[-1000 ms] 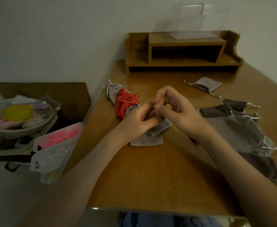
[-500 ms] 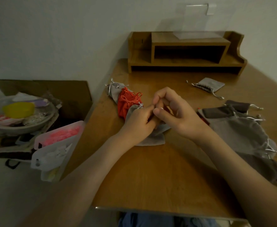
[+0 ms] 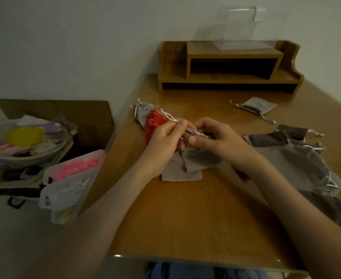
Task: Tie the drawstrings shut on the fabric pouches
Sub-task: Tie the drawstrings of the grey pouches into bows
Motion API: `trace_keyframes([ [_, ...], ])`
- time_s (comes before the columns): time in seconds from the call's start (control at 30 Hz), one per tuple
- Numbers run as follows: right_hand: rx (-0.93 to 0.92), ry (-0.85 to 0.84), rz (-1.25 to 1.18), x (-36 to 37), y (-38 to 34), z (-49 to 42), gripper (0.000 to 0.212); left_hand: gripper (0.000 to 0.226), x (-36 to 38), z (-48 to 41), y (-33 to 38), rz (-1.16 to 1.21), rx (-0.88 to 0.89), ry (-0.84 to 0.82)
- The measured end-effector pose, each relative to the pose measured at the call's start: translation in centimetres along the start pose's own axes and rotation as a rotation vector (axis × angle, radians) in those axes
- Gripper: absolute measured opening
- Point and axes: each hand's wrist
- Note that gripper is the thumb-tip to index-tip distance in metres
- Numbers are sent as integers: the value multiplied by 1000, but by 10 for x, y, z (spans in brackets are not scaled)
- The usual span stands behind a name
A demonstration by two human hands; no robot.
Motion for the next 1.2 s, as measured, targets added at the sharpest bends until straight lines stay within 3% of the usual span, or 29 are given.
trace_keyframes([
  [0.23, 21, -18, -160, -2, 0, 4, 7, 21, -7, 0, 8, 308, -39, -53],
  [0.4, 48, 55, -284, -6, -1, 4, 12, 13, -6, 1, 6, 63, -11, -97],
  [0.53, 43, 36, -345, -6, -2, 4, 14, 9, -7, 0, 5, 27, 31, 17],
  [0.73, 89, 68, -422, -3, -5, 3, 17, 8, -6, 3, -1, -518, 261, 108],
  [1.07, 201, 143, -456, -5, -4, 1, 19, 14, -7, -1, -6, -638, 361, 39],
  [1.2, 221, 119, -448, -2, -3, 0, 19, 11, -6, -2, -11, -797, 361, 104],
])
Point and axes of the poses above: each hand's wrist, its own z-axis away from the middle knuckle, its own x-axis out of the palm, y = z × x, and after that the axes turned 10 degrees about -y, right-handed
